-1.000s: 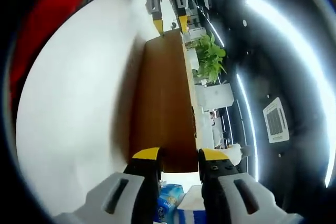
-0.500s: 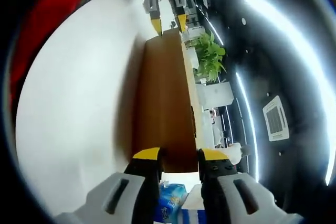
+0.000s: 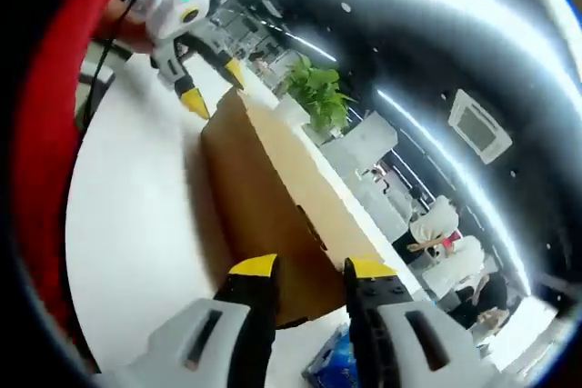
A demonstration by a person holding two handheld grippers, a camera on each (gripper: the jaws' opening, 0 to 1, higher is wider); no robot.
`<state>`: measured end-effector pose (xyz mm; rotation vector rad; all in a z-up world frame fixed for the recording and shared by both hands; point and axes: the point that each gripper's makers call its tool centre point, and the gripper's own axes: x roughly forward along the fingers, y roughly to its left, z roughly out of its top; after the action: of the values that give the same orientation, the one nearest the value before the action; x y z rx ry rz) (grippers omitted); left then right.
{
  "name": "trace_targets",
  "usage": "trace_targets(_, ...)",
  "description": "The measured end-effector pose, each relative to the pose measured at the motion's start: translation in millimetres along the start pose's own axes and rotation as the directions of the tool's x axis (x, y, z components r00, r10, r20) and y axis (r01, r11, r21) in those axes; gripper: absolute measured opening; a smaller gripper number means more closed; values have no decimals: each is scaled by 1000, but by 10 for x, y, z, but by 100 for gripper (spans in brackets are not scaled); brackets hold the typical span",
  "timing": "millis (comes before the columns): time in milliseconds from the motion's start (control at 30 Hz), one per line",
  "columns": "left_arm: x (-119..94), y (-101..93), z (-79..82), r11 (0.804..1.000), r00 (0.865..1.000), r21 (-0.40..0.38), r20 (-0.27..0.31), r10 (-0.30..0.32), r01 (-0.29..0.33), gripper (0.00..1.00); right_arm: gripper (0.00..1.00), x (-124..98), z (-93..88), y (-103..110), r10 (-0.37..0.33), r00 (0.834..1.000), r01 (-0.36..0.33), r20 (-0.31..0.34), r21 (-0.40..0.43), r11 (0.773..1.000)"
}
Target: Operate the shoe box by opening the lid, removing the specified soft item, and placing it in the target area until the item is outside and the box remains undamaged.
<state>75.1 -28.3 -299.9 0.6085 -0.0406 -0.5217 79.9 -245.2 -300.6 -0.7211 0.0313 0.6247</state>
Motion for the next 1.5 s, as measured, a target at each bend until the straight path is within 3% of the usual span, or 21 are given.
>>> trace_targets(133,-8,56,39,991,1000,-133,21,16,-13,55,44,-26,53,-118,-43,998,37,41,147,989)
trace_targets(200,-19,95,48,976,999,-215,29,23,-16,56,51,-35,68,-144,-45,997,30,62,235,972)
trace_targets(267,-21,93,32,952,1000,-306,24,3,5,57,56,-36,80,-150,-52,995,22,80,334,942)
trace_targets(333,-12,84,37,919,1000,-395,26,-2,13,62,59,-30,87,-146,-55,994,15,94,383,924)
trace_targets(367,0,75,45,893,999,-449,33,-7,21,66,60,-29,77,-162,-68,993,28,92,384,923)
trace_targets(433,15,94,21,866,1000,-499,31,-2,17,68,60,-15,56,-153,-68,993,27,92,387,922)
trace_targets(567,70,137,-52,877,1000,-481,18,11,-1,69,62,18,44,-185,-87,991,36,100,431,902)
trace_targets(633,117,128,-104,876,1000,-482,10,9,-4,69,67,56,55,-211,-87,990,27,109,466,884)
trace_targets(733,155,69,-94,875,1000,-484,16,-2,9,69,72,106,64,-186,-65,991,2,120,466,885)
trace_targets(767,167,46,-83,882,1000,-472,18,-10,17,70,72,113,127,-202,-78,984,-5,159,462,887)
trace_targets(833,202,13,-64,900,1000,-436,24,-12,21,71,74,147,97,-225,-82,987,5,141,480,877)
trace_targets(1000,240,-10,-19,893,999,-448,40,-26,41,71,74,183,87,-222,-85,987,4,138,507,862)
trace_targets(1167,277,13,-32,885,999,-465,36,-21,35,68,75,227,95,-178,-110,982,21,156,482,876)
trace_targets(1300,285,32,-40,896,1000,-445,19,14,-4,63,68,267,46,-165,-94,984,7,152,491,871)
trace_targets(1333,289,24,-29,896,1000,-444,13,19,-11,63,66,254,54,-207,-119,980,25,161,492,870)
trace_targets(1500,282,-7,-4,903,999,-429,18,38,-27,63,65,224,45,-215,-121,980,28,158,493,869)
